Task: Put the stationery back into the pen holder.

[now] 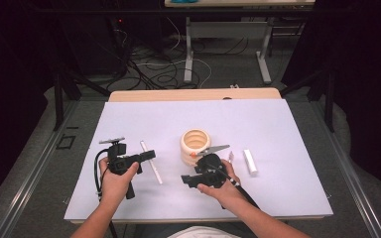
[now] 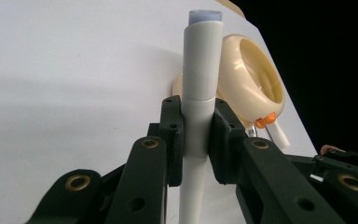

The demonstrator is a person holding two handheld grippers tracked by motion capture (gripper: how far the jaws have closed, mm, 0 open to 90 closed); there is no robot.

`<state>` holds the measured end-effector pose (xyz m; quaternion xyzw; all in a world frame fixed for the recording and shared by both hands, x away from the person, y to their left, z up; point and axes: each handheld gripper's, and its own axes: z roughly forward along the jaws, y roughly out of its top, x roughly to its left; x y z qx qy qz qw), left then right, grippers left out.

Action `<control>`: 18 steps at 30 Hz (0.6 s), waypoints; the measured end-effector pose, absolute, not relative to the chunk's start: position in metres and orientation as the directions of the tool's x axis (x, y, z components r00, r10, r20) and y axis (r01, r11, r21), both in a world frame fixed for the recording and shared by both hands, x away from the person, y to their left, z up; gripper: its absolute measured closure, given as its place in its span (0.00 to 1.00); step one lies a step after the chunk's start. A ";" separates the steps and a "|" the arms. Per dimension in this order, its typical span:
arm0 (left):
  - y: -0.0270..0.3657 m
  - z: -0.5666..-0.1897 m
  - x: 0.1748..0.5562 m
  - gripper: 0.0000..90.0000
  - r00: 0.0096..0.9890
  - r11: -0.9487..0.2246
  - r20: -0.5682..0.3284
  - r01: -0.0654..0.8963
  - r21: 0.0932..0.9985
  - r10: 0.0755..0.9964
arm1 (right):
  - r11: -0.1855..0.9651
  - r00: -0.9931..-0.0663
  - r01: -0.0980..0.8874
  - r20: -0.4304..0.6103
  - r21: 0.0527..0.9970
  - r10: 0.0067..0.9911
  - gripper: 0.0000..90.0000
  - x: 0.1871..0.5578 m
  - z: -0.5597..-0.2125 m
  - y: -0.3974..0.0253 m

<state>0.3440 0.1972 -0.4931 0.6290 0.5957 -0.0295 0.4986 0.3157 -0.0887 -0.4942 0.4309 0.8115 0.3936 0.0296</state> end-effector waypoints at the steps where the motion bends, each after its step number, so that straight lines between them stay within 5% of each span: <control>1: 0.197 -0.492 0.344 0.87 0.292 0.194 -0.629 0.786 0.587 0.721 | 0.317 -0.623 0.677 0.287 0.664 0.728 0.39 0.316 -0.494 -0.092; 11: 0.190 -0.485 0.345 0.87 0.326 0.165 -0.578 0.752 0.638 0.748 | 0.300 -0.576 0.677 0.230 0.672 0.784 0.18 0.319 -0.493 -0.126; 18: 0.182 -0.476 0.348 0.87 0.366 0.114 -0.539 0.739 0.664 0.759 | 0.310 -0.548 0.680 0.180 0.664 0.817 0.16 0.319 -0.489 -0.148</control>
